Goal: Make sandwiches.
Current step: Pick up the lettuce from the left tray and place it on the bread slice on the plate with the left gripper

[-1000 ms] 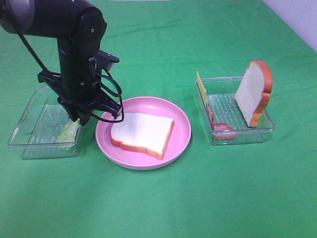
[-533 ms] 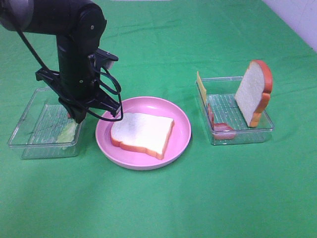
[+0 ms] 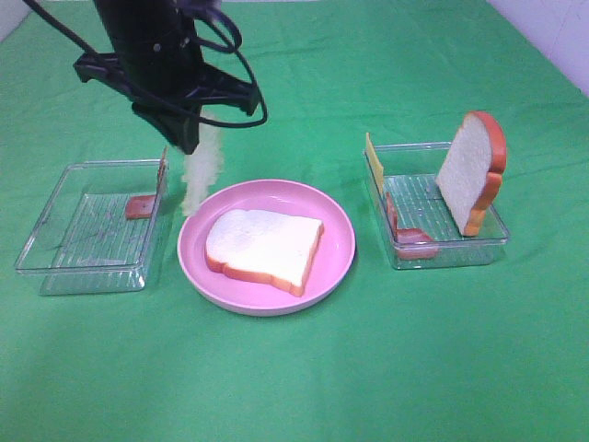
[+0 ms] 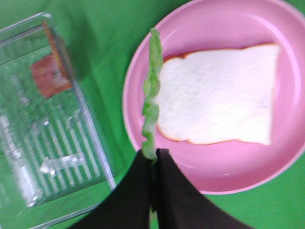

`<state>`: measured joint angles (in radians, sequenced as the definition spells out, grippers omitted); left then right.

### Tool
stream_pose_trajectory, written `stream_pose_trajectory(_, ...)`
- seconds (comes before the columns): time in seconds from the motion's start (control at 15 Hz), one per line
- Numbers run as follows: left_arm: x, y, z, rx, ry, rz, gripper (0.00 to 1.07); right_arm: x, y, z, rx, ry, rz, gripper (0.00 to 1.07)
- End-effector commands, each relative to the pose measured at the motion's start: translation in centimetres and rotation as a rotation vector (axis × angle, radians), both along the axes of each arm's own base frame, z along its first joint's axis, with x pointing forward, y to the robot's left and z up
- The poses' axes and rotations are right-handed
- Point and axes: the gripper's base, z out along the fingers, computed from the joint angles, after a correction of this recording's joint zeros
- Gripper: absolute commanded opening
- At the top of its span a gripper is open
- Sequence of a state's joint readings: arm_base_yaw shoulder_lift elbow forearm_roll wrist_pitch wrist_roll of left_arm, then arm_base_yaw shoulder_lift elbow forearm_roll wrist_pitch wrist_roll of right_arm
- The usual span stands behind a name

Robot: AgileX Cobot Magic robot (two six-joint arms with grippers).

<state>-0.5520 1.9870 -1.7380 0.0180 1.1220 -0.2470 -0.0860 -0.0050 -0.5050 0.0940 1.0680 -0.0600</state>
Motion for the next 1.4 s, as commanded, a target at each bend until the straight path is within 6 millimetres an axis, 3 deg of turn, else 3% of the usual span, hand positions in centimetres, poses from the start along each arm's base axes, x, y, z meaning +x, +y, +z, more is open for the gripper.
stream_pose_trajectory(0.07,-0.2,-1.8,1.0,-0.179,-0.013,-0.078,0.00,-0.1,0.0,0.0,-0.014,-0.020,-0.002,0.77)
stream_pose_trajectory(0.13,-0.3,-3.1,0.6,-0.296,0.012,-0.128,0.00,-0.1,0.0,0.0,-0.014,-0.020,-0.002,0.77)
stream_pose_trajectory(0.33,-0.2,-4.3,-1.1,-0.386,0.090,-0.156,0.00,-0.1,0.0,0.0,-0.014,-0.020,-0.002,0.77)
stream_pose_trajectory(0.73,0.7,-5.1,-6.8,-0.339,0.213,-0.143,0.00,-0.1,0.0,0.0,-0.014,-0.020,-0.002,0.77)
stream_pose_trajectory(1.13,1.5,-3.1,-8.0,-0.110,0.172,-0.070,0.00,-0.1,0.0,0.0,-0.014,-0.020,-0.002,0.77)
stream_pose_trajectory(1.33,1.6,-2.9,-8.0,-0.088,0.166,-0.054,0.00,-0.1,0.0,0.0,-0.014,-0.020,-0.002,0.77)
stream_pose_trajectory(1.4,1.6,-2.9,-8.1,-0.092,0.159,-0.052,0.06,-0.1,0.0,0.0,-0.014,-0.020,-0.002,0.77)
